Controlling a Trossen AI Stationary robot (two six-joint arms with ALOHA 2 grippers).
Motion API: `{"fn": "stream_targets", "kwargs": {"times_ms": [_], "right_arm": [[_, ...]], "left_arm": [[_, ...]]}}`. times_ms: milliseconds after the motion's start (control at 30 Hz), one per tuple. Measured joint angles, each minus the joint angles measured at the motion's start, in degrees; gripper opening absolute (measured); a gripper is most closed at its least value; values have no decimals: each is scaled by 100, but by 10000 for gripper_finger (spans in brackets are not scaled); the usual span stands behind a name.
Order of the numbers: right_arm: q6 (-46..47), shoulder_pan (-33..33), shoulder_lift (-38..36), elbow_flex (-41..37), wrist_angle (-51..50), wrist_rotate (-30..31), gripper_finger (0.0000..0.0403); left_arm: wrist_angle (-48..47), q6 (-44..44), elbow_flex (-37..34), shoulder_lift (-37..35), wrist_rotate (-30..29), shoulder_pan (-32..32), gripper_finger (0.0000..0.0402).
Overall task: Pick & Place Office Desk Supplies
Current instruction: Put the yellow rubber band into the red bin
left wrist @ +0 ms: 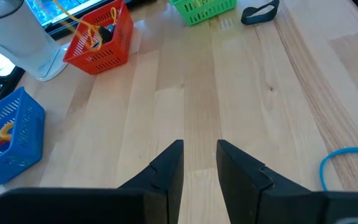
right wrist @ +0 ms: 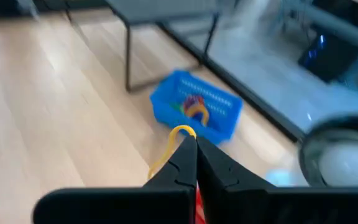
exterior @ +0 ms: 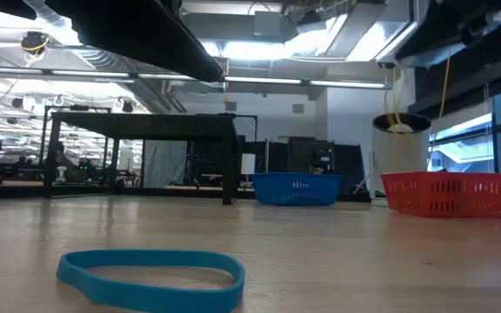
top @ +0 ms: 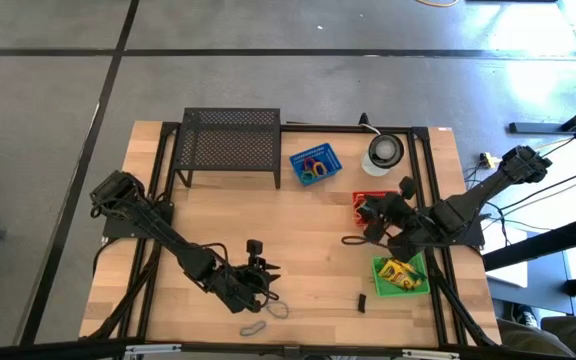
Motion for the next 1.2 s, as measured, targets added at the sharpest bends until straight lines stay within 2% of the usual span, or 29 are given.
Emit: {"fn": "stream_targets", "kwargs": {"times_ms": [267,567,800,1200], "right_arm": [[1204,-152,0,0,-1430,-383,2],[1309,-289,0,0,-2369,-1198,2],[1309,-292,0,0,-3187,-2090,2],[1497,-292,17,1,-3201,-2529,10]], "left_arm": [[0,0,0,0,-37,0,88],[0,0,0,0,-37,0,88],[2,-1,0,0,-39,0,88],[3,-47,0,0,-42,0,88]]}}
